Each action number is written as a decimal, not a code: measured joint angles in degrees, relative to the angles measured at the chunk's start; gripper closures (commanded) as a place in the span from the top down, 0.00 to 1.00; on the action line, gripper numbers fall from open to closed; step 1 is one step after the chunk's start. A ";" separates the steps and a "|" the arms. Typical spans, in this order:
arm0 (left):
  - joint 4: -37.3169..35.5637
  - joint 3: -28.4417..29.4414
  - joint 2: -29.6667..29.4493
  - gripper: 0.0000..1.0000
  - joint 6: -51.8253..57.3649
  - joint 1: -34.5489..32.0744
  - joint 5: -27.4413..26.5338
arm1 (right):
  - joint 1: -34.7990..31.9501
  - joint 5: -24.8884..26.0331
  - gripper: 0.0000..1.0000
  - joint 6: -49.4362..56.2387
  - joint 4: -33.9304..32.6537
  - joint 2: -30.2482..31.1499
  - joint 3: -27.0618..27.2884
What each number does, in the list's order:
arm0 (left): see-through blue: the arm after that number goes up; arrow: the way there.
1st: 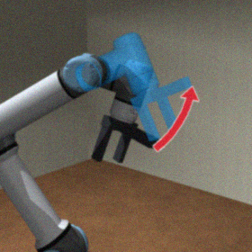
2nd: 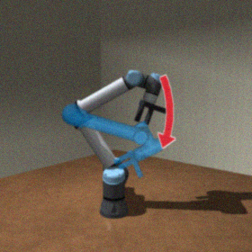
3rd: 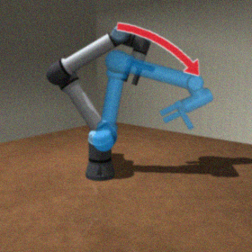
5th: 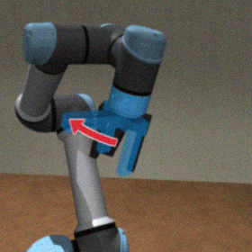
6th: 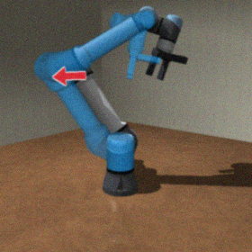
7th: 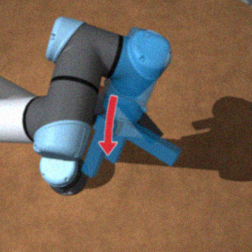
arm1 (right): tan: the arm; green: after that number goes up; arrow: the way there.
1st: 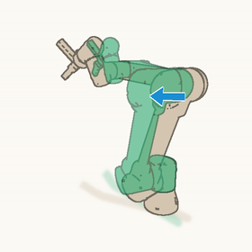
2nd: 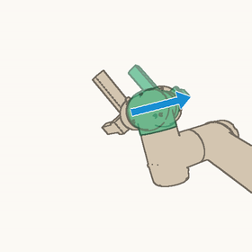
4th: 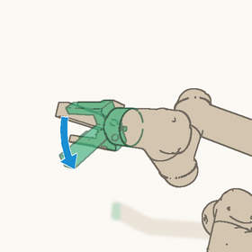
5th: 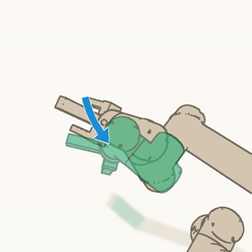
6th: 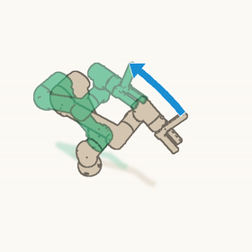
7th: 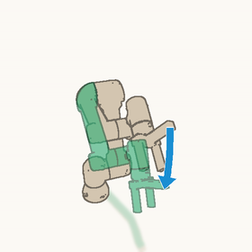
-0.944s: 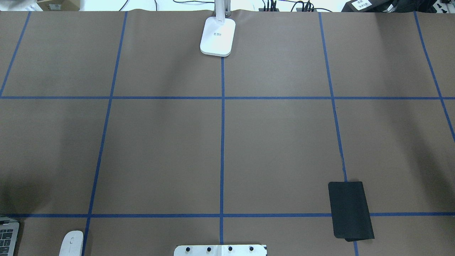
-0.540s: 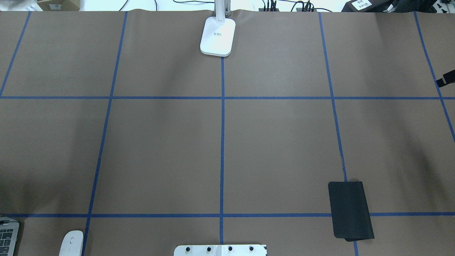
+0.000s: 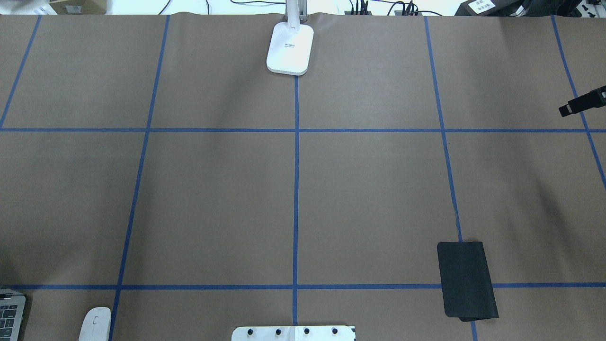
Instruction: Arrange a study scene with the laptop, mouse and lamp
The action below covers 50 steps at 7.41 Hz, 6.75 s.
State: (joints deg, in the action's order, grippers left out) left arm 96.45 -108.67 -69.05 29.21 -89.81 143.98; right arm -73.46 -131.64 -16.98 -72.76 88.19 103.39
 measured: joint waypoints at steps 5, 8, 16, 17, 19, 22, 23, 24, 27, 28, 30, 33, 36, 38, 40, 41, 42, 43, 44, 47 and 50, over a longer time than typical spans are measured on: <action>0.01 -5.24 7.49 1.00 0.61 4.34 8.35 | 1.29 0.06 1.00 -2.75 3.12 0.55 -0.26; 0.76 -9.63 11.45 1.00 1.53 10.91 8.82 | 1.76 -0.04 1.00 -2.67 3.18 0.57 -0.38; 1.06 -11.63 8.11 0.99 12.64 21.91 2.23 | 1.83 0.16 1.00 -2.27 3.24 0.24 -1.02; 1.05 -11.61 8.13 0.97 12.69 23.17 1.94 | 1.83 0.16 1.00 -2.27 3.24 0.19 -1.03; 1.06 -11.71 8.10 0.93 14.83 24.95 -0.30 | 1.83 0.16 1.00 -2.27 3.24 0.20 -1.10; 1.10 -11.89 8.37 0.79 22.39 26.00 -2.85 | 1.83 0.23 1.00 -2.27 3.24 0.23 -1.27; 1.11 -12.04 8.54 0.77 23.95 26.01 -2.95 | 1.83 0.26 1.00 -2.27 3.24 0.23 -1.31; 1.11 -12.31 9.11 0.75 26.18 25.91 -2.97 | 1.83 0.28 1.00 -2.27 3.24 0.23 -1.32; 0.94 -12.73 11.88 0.52 31.77 25.55 -2.92 | 1.83 0.25 1.00 -2.27 3.24 0.33 -1.27; 0.91 -12.76 12.37 0.48 32.07 25.46 -2.92 | 1.83 0.25 1.00 -2.27 3.24 0.37 -1.26; 0.88 -12.88 12.67 0.34 32.24 25.28 -2.92 | 1.83 0.24 1.00 -2.27 3.24 0.40 -1.26; 1.01 -13.24 12.74 0.24 32.69 24.18 -2.90 | 1.83 0.17 1.00 -2.25 3.24 0.48 -1.43; 1.02 -13.58 12.73 0.13 32.86 22.61 -2.83 | 1.83 0.08 1.00 -2.26 3.24 0.50 -1.67; 1.02 -13.72 12.72 0.07 32.87 21.64 -2.83 | 1.88 0.07 1.00 -2.25 3.24 0.49 -1.84; 1.04 -13.76 12.72 0.06 32.85 20.94 -2.88 | 1.94 0.08 1.00 -2.21 3.24 0.29 -2.34; 1.04 -13.99 12.69 0.06 32.86 20.50 -2.88 | 1.97 0.10 1.00 -2.24 3.24 0.18 -2.58; 0.97 -14.54 12.61 0.06 32.90 19.91 -2.80 | 1.98 0.09 1.00 -2.26 3.24 0.09 -2.69; 0.88 -15.36 12.53 0.06 32.94 19.31 -2.65 | 2.00 0.08 1.00 -2.28 3.24 0.03 -2.72; 0.79 -16.25 12.34 0.06 32.98 18.54 -2.55 | 2.00 0.07 1.00 -2.32 3.26 0.02 -2.74; 0.62 -17.36 9.12 0.06 33.02 14.74 -2.48 | 2.06 0.10 1.00 -2.40 3.32 0.23 -2.73; -2.76 -16.86 1.00 0.06 32.54 12.57 -2.76 | 2.04 0.15 1.00 -2.67 3.33 0.69 -2.75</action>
State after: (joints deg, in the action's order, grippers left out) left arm 93.69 -125.53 -68.05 61.74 -77.25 141.22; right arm -71.42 -131.49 -19.65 -69.43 88.87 100.63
